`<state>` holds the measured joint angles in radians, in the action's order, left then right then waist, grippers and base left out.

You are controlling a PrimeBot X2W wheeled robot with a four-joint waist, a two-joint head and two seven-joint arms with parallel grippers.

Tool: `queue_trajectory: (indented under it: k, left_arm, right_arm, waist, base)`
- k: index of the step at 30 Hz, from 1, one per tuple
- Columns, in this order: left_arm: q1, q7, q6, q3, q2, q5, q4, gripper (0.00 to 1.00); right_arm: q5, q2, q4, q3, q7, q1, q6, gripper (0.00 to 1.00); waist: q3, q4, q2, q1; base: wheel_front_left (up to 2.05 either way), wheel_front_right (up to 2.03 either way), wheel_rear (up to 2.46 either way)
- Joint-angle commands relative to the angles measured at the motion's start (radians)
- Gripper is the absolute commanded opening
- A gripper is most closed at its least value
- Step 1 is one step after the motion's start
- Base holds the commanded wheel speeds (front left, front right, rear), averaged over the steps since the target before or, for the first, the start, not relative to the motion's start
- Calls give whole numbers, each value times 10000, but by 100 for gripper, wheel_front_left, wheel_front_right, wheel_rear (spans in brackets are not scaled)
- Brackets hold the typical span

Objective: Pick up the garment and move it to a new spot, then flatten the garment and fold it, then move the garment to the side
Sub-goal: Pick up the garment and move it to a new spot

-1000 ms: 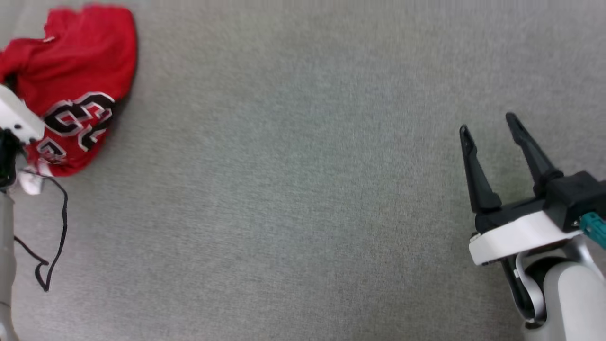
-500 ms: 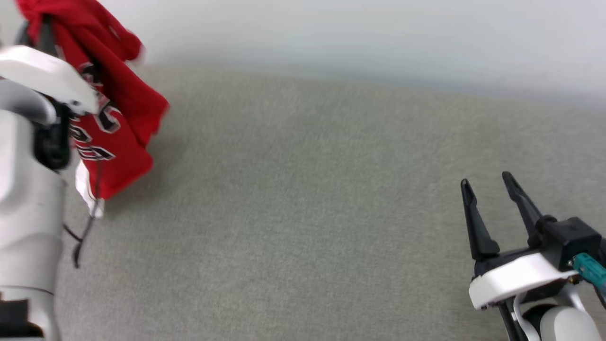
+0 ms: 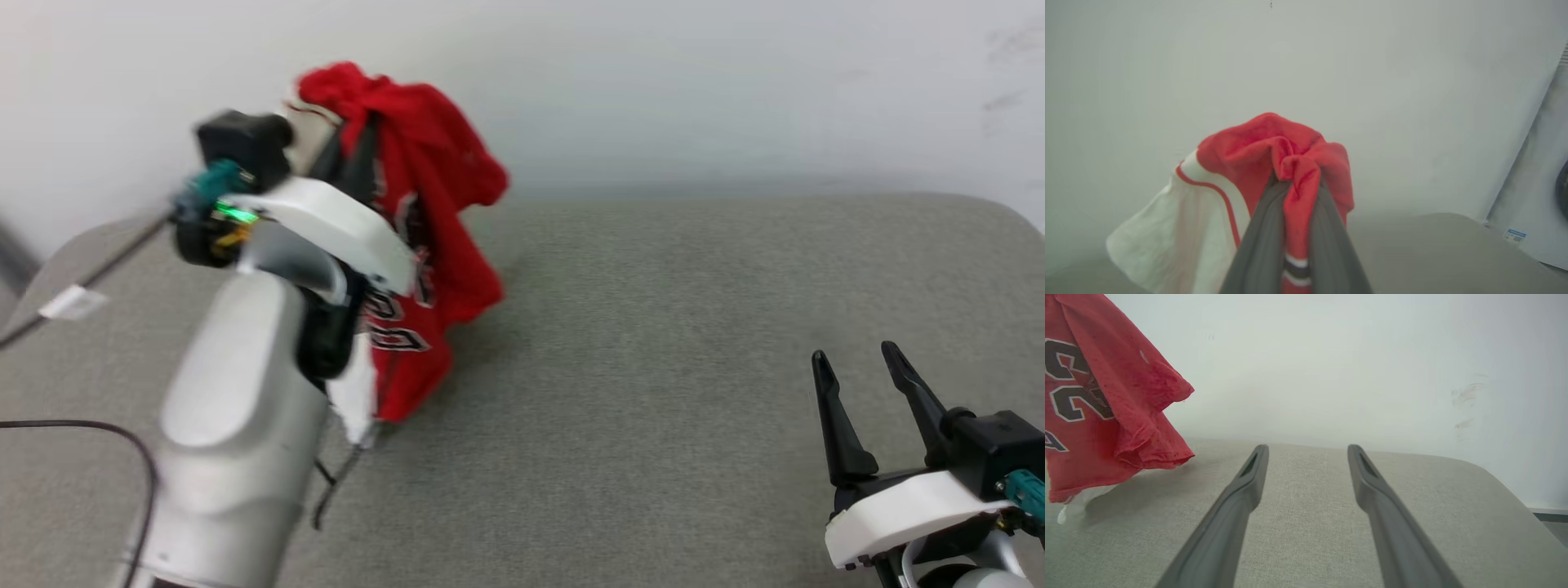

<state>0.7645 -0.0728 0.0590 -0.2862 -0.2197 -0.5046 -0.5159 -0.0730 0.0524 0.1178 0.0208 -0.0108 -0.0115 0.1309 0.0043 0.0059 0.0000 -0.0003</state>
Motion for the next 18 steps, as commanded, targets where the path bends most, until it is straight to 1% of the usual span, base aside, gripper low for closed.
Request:
queue_trajectory:
  k: [1,5,9,14,18]
  left_arm:
    - [-382,-45,57,-247,376,-77,339,0]
    - [-1018,-88,219,-964,1135,-208,1058,0]
    - [-1827,11,266,-1809,1499,-418,1401,0]
    - [-2867,-196,103,-2532,1585,-245,883,0]
    - [-3337,-211,196,-3099,1359,153,133,0]
  right_arm:
    - [-59,-34,58,31,-59,-137,-3,100]
    - [-161,-35,175,109,-123,-156,-3,100]
    - [-237,-36,269,83,-89,-37,-3,100]
    - [-359,-35,139,-35,21,166,-3,100]
    - [-387,-35,-52,-69,101,299,-3,100]
  waist:
    - [5,-440,0,3]
    - [335,-736,0,3]
    - [787,-882,0,3]
    - [1291,-906,0,3]
    - [1442,-746,0,3]
  base:
    - [0,0,0]
    - [0,0,0]
    - [0,0,0]
    - [0,0,0]
    - [0,0,0]
